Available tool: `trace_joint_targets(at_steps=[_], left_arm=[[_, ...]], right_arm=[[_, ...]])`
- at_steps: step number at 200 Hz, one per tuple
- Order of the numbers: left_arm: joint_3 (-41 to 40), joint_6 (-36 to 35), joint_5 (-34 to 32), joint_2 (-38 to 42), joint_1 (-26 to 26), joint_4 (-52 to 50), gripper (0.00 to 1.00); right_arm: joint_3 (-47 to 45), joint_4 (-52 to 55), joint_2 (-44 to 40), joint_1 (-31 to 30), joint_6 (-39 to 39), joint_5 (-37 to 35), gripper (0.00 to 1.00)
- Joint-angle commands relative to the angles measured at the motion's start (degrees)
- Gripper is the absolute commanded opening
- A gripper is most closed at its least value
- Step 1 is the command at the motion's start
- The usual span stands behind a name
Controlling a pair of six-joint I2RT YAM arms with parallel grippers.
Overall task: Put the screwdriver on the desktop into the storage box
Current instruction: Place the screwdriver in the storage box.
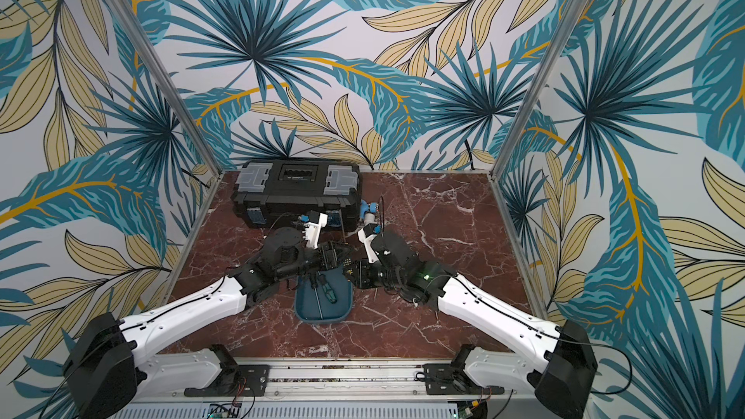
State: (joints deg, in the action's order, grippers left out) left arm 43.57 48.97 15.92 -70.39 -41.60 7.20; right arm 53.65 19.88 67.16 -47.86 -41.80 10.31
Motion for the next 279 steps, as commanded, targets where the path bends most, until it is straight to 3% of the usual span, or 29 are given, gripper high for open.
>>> trace_joint_targets(at_steps=[1,56,63,74,92,114,135,153,181,266,279], left_arm=[[1.87,-0.57,-0.21,-1.15,-0.22,-2.37,0.32],[3.04,0.16,-3.73,-1.04,-0.17,-7.58,0.00],[3.33,-0.09,-4.75,-1.14,-0.23,-8.91,0.00],[3.90,-0.40,-6.32,-1.16,-0.18,-11.44,0.00],[4.87,-1.65,-9.51,-0.94,-0.21,-16.29,0.00],[6.06,-4.24,-15.66,-0.30,-0.17,-23.82,0.00],[5.54,-6.19,-20.03,0.08,-0.23,-28.73,0.00],[3.98,-6.01,-20.03,-0.40,0.03,-28.60,0.00],[1.97,-3.35,-18.04,-2.11,0.21,-24.70,0.00],[0.48,0.17,-14.74,-11.29,0.03,-16.90,0.00],[-0.05,0.64,-14.24,-11.67,0.01,-15.73,0.06]], right_arm=[[-0.03,-4.21,-0.36,-0.66,0.75,0.86,0.00],[0.14,-3.17,-0.52,-0.65,0.68,0.05,0.00],[0.06,-2.89,-0.66,-0.66,0.67,-0.41,0.01],[-0.10,-2.50,-0.79,-0.66,0.62,-1.02,0.11],[0.09,-0.34,-1.01,-0.65,0.89,-3.44,0.45],[1.08,6.64,-1.57,-0.61,2.11,-10.94,0.66],[1.23,13.93,-2.98,-0.37,1.43,-22.02,0.70],[0.49,18.77,-3.77,1.21,-0.08,-27.74,0.71],[-2.10,20.35,-4.95,5.23,-1.98,-26.75,0.69],[-6.15,21.60,-6.56,9.46,-3.19,-24.30,0.63],[-6.53,21.57,-6.53,10.23,-3.31,-24.02,0.62]])
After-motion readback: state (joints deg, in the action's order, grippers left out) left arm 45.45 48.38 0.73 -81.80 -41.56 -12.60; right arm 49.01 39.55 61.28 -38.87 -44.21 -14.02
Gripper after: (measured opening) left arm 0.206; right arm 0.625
